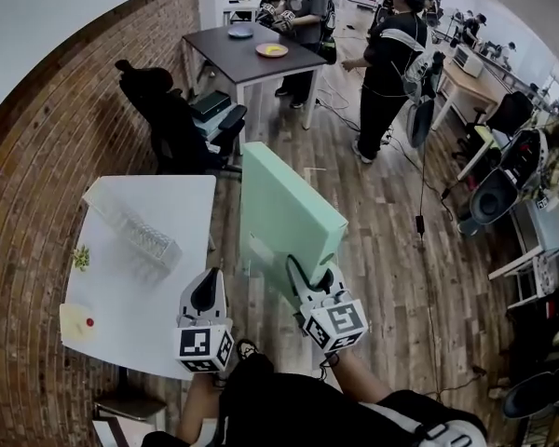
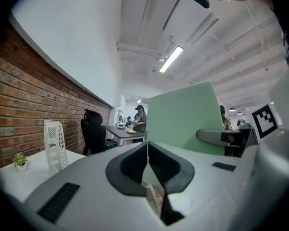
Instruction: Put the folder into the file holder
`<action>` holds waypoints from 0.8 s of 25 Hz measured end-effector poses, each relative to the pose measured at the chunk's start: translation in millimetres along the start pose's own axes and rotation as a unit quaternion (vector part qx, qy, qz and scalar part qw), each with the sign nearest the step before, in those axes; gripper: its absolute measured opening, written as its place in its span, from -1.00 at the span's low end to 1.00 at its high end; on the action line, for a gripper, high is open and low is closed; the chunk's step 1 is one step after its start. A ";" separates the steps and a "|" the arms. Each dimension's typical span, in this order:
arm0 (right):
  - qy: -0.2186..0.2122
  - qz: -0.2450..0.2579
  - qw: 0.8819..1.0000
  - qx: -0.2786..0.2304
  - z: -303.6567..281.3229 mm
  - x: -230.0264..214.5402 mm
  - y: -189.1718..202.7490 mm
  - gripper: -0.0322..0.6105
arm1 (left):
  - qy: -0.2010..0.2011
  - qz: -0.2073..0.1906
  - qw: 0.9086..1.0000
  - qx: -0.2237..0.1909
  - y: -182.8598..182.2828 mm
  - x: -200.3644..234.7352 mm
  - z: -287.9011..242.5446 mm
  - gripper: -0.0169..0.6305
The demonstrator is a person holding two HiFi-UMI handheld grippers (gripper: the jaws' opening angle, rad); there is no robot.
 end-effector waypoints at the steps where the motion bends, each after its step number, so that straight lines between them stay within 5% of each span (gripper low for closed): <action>1: 0.001 -0.001 1.000 0.001 -11.3 -0.4 0.3 -0.47 | 0.003 0.001 1.000 0.000 -1.7 7.5 -9.2 -0.86; 12: -0.025 -0.008 1.000 0.016 -105.6 17.7 11.7 -0.47 | -0.006 0.015 1.000 0.004 -5.0 83.0 -66.5 -0.86; 20: -0.092 -0.013 0.996 0.020 -150.0 35.8 14.5 -0.47 | -0.061 0.015 0.998 0.003 -4.5 115.6 -71.7 -0.86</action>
Point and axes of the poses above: the fingertips, and each gripper's own axes: z backward along the fingers, x to its left, y out of its underside, the point moved 1 cm from there along z, backward along the fingers, and after that the axes turned 6 degrees about -x, right-handed, at the moved point
